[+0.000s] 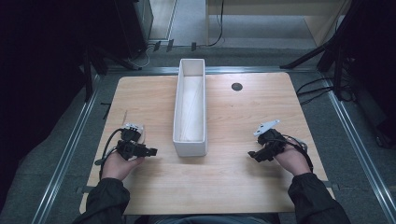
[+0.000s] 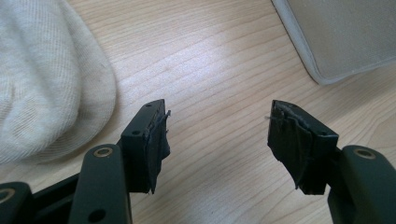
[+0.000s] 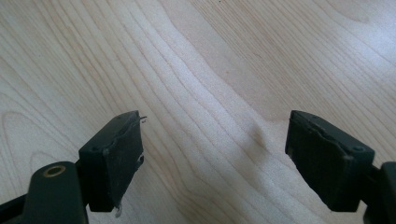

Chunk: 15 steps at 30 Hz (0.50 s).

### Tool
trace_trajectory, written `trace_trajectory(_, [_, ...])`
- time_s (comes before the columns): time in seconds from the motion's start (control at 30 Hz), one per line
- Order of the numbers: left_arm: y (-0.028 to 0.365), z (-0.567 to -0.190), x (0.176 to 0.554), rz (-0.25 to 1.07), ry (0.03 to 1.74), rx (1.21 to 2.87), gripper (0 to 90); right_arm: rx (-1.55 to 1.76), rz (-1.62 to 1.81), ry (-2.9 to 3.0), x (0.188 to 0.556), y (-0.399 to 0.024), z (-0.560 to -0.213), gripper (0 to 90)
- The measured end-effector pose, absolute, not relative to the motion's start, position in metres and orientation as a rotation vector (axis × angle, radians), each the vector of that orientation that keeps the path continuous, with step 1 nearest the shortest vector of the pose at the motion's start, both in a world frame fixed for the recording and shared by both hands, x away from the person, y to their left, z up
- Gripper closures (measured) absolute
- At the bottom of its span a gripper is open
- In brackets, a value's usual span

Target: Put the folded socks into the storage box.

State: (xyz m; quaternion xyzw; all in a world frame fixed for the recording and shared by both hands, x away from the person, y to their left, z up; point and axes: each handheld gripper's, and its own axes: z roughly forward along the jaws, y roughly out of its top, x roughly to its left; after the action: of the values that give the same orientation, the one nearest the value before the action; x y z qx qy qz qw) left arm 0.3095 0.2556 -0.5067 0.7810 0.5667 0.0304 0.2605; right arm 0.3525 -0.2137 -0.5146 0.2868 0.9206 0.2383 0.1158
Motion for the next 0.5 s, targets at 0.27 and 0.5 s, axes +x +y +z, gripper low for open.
trace_trajectory(0.27, [0.258,-0.502,0.308,0.087,1.584,2.085,33.2,0.832,0.694,2.701,0.352,-0.213,-0.515,19.0])
trace_trajectory(0.5, [0.263,-0.496,0.31,0.115,1.619,2.048,29.7,0.832,0.692,2.691,0.352,-0.213,-0.515,19.0])
